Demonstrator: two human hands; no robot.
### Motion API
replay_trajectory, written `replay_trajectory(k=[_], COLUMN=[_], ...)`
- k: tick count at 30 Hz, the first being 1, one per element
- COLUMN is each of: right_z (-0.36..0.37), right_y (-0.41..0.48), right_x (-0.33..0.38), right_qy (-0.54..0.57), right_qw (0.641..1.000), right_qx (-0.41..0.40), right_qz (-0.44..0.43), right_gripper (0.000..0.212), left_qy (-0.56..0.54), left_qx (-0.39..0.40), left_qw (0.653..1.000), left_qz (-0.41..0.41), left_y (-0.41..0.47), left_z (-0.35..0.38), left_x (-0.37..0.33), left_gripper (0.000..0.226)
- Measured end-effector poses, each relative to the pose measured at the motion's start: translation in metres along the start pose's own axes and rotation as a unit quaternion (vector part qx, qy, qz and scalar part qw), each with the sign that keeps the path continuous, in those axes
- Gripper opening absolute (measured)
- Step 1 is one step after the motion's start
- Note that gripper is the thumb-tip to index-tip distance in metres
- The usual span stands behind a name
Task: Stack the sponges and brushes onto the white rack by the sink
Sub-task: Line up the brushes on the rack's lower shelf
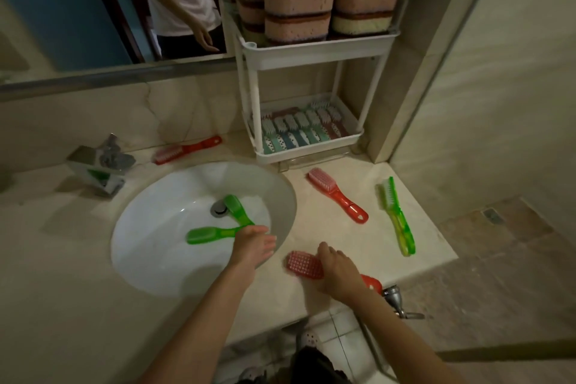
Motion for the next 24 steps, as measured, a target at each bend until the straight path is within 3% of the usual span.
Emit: replay_trajectory(k=[3,8,10,12,18,21,24], right_z=[-0.016,-0.039,-0.049,-0.057,-0.069,-0.077,-0.099], right_y=[0.004,0.026,0.033,0.037,0.038,0.042,0.043], right_x=[-0.004,0.004,0.009,0.011,-0.005,-0.035,-0.088], right_qy=[0.227,0.524,0.579,0.594,0.661,0.646,0.479], right_qw=[0.969,0.835,0.798,0.788,0.738,0.746,0.826], right_qx=[-0.060,-0.085,-0.082,-0.087,-0.047,-0.068,-0.208], right_qz=[0.076,0.147,0.146,0.138,0.126,0.146,0.212], right_gripper=[0.027,0.030,0.026,0.027,0.029,0.024,0.012], left_qy=[-0.021,0.153,0.201,0.202,0.227,0.251,0.267], left_qx=[0.020,0.045,0.104,0.152,0.202,0.178,0.144], left_qw=[0.999,0.987,0.974,0.967,0.952,0.950,0.951], left_qz=[-0.016,0.020,0.009,-0.001,0.037,0.055,0.067], left_y=[-0.002,-0.005,-0.012,-0.018,-0.012,-0.004,0.007], left_z=[-0.006,0.002,0.018,0.035,0.076,0.090,0.097], left_x=[0.000,0.006,0.009,0.008,0.001,-0.003,-0.005], left_gripper=[0.018,0.012,0.024,0.026,0.001,0.014,0.018])
Point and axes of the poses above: each hand's wrist, its own y-axis towards the middle knuckle, its own z-axis out of the palm, x = y × z, the point moved 7 cm from there along y, towards the middle knuckle, and after that the axes turned 1 degree about z, right-handed, at the moved point
